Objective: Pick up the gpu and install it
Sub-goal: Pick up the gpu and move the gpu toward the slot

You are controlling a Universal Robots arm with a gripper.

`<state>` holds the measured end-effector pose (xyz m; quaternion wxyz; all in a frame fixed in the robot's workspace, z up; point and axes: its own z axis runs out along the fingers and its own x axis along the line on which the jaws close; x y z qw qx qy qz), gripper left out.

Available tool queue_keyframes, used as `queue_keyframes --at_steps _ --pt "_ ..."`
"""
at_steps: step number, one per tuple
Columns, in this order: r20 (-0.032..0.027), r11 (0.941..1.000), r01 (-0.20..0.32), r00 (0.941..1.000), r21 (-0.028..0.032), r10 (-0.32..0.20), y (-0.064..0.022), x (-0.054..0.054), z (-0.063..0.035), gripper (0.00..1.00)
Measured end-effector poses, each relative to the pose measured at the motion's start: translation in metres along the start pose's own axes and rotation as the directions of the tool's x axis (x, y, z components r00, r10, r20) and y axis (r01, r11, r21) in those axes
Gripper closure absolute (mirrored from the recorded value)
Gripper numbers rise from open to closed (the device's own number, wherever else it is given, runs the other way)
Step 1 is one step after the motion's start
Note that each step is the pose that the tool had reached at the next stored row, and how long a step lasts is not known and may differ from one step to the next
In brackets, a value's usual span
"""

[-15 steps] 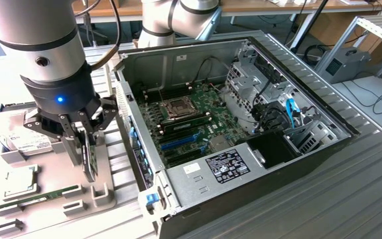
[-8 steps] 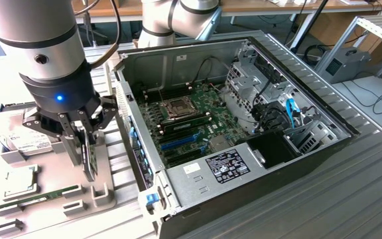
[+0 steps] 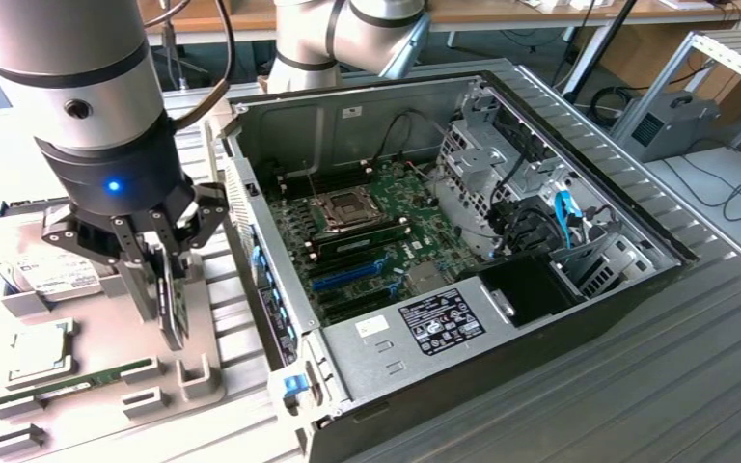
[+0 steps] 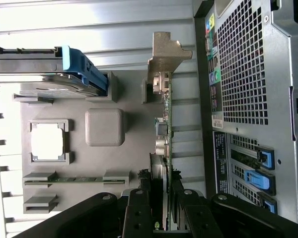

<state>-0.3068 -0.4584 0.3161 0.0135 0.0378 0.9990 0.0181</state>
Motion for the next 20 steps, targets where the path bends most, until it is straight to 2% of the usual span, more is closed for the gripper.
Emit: queue_keyframes --at_steps 20 --pt "0.0003 1.0 0.0 1.0 0.0052 0.0 0.0003 -0.0002 -0.0081 0.74"
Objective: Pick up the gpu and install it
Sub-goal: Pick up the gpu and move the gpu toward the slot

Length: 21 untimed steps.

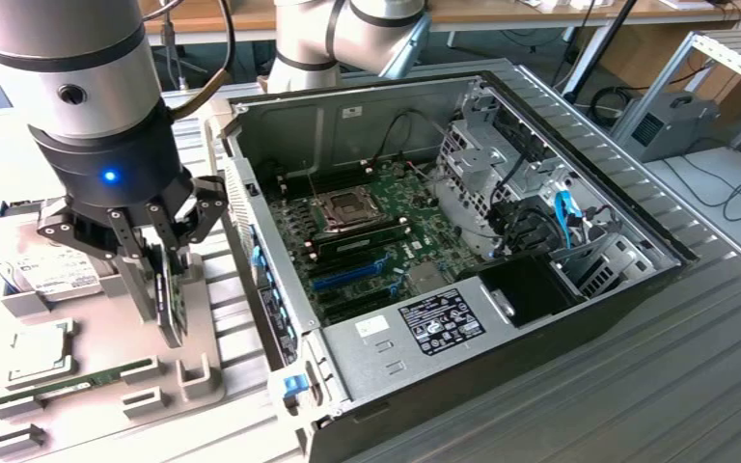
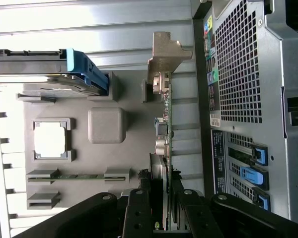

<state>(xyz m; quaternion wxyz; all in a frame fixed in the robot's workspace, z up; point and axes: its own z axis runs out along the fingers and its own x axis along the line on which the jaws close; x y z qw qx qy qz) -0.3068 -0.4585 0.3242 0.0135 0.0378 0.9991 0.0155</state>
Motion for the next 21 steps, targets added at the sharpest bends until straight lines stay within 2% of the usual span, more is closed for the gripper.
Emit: queue_keyframes --at_steps 21 --pt "0.0006 1.0 0.0 1.0 0.0069 0.0 0.0003 -0.0002 -0.0084 0.74"
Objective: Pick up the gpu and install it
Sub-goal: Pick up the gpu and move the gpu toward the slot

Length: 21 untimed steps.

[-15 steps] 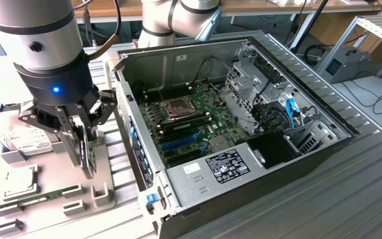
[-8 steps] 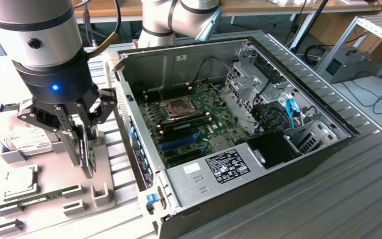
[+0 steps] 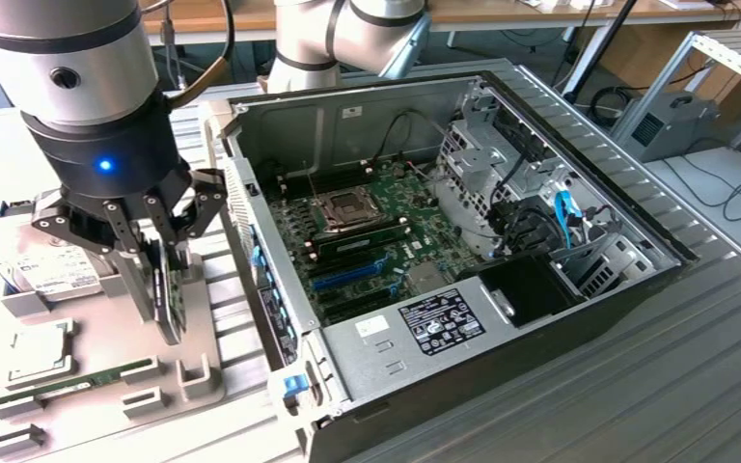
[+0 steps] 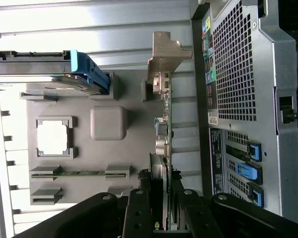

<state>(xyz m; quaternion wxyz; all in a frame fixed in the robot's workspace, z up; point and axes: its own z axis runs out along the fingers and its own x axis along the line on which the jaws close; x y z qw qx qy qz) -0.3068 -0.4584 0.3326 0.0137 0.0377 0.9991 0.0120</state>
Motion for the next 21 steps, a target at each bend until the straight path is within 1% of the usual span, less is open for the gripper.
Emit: queue_keyframes --at_steps 5,21 --pt "0.0001 1.0 0.0 1.0 0.0028 0.0 0.0001 -0.0001 -0.0031 0.74" --pt "0.0005 1.0 0.0 1.0 0.0074 0.0 0.0003 -0.0003 -0.0103 0.74"
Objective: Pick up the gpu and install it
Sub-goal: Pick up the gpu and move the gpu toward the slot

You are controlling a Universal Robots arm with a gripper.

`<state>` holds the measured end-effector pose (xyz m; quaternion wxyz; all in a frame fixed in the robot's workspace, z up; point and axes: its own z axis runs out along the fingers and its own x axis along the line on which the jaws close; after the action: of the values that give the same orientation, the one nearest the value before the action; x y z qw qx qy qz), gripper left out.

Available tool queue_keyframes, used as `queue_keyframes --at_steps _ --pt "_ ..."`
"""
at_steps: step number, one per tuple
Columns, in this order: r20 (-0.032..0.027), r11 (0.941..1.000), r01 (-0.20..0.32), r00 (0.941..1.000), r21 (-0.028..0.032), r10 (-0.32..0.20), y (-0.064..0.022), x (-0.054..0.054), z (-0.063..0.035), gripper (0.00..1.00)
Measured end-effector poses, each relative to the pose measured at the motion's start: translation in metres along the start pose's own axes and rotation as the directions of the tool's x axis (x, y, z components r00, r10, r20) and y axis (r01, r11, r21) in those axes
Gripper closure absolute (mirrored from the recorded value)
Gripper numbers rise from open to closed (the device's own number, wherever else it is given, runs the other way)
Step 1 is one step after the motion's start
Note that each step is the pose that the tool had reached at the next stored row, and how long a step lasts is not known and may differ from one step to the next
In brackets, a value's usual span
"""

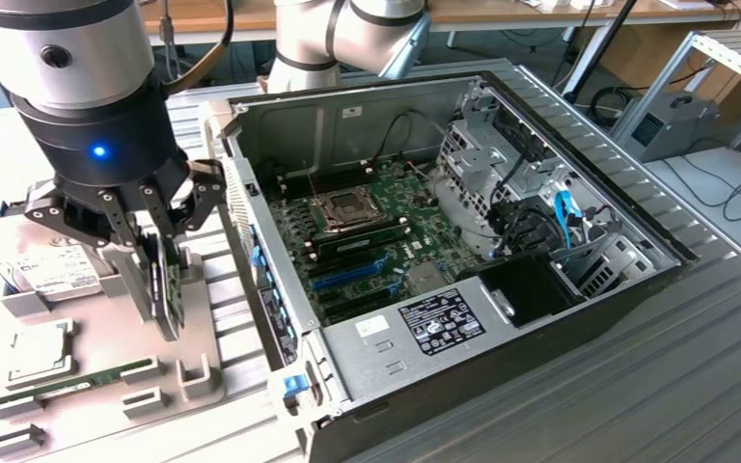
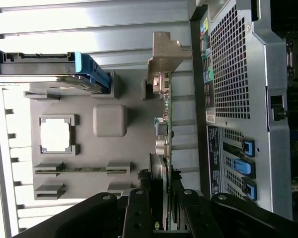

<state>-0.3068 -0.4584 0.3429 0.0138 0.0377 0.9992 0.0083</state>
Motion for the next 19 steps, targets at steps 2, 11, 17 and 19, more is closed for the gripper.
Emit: queue_keyframes --at_steps 2,11,17,19 --pt "0.0001 1.0 0.0 1.0 0.0006 0.0 0.0 0.0 -0.0007 0.74" --pt "0.0002 1.0 0.0 1.0 0.0034 0.0 0.0001 -0.0001 -0.0053 0.74" --pt "0.0003 1.0 0.0 1.0 0.0048 0.0 0.0002 -0.0002 -0.0082 0.74" --pt "0.0004 1.0 0.0 1.0 0.0053 0.0 0.0002 -0.0002 -0.0091 0.74"
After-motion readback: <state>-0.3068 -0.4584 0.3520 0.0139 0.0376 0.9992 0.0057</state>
